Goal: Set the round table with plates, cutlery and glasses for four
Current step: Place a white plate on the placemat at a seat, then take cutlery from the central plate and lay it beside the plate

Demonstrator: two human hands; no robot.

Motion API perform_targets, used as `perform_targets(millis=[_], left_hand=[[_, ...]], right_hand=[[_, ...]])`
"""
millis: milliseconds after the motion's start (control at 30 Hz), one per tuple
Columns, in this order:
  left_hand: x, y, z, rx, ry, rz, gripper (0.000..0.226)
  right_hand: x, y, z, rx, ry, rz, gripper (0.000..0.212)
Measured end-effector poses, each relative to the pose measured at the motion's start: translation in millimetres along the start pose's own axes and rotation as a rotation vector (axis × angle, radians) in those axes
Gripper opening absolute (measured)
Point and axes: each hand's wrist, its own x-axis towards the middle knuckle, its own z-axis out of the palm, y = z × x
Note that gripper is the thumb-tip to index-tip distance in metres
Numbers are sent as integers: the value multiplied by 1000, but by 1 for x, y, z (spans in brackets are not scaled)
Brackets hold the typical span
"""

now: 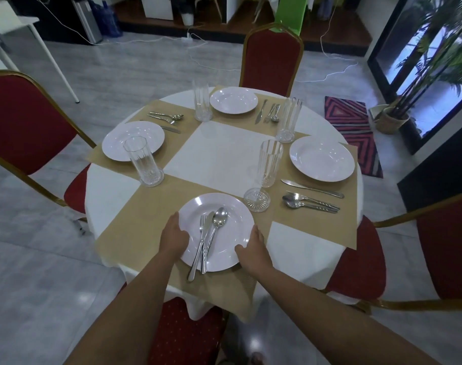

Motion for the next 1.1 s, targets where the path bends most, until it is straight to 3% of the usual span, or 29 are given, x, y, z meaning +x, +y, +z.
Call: perform_targets(millis=[233,367,533,733,900,1100], left_hand=[[-16,-2,4,71,-8,-16,62],[-31,0,7,177,122,13,53],[-47,7,9,485,236,49,36],[-43,6,13,535,96,58,42],[-40,7,9,492,-19,76,26],[-30,13,1,345,-186,-42,25]], right_hand=[[7,3,-6,35,-44,-3,78],[10,-2,-13,-43,89,-77,62],[11,-15,-17,-244,221,-179,44],[18,-26,-7,-420,202,-267,27],[28,-36,11,-363,50,-153,24],[35,-40,19,-310,-15,-79,18]])
